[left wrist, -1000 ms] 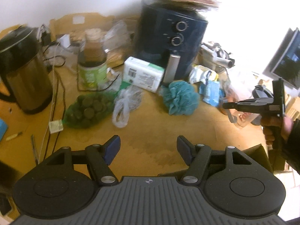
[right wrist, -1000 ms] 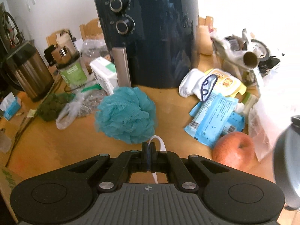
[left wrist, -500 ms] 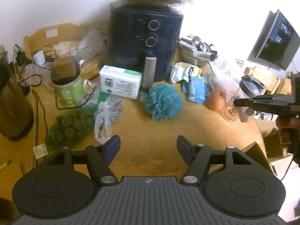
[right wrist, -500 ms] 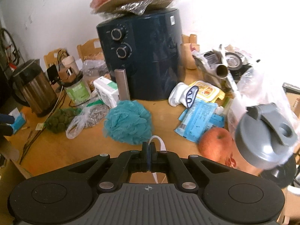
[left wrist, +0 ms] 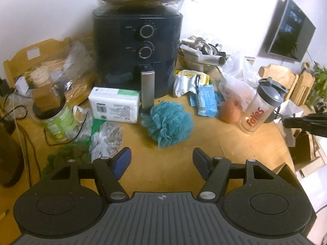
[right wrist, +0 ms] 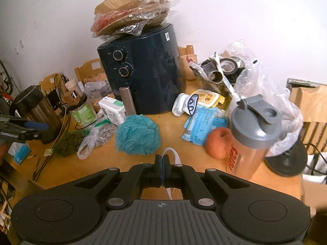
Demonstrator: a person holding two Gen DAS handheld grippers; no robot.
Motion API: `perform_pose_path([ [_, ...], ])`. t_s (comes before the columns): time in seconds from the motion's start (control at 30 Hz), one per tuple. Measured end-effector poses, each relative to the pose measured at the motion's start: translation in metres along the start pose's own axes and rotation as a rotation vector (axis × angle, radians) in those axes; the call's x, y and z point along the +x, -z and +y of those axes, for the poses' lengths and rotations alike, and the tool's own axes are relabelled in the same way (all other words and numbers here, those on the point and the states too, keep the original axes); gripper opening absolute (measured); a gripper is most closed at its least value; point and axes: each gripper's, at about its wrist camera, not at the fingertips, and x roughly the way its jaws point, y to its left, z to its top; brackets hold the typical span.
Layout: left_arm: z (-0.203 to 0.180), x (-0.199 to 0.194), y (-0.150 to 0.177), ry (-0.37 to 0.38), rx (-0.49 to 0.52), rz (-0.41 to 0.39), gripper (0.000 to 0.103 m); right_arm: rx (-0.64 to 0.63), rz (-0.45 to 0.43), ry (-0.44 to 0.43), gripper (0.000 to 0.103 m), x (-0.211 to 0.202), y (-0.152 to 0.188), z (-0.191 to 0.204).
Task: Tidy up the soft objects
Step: 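Grasp the teal mesh loofah with the left tool while the right tool holds the strap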
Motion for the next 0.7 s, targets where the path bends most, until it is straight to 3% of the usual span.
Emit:
perform_pose_path([
  [0.43,-0.007,0.053,-0.027,0.044,0.117,0.023,0.066,0.09,-0.029,0.055,0.003,-0.035,0.018,-0.006],
  [0.7,-0.008,0.1,-0.039,0.069,0.127,0.069,0.066,0.146,-0.039,0.107,0.003,-0.048,0.03,-0.016],
])
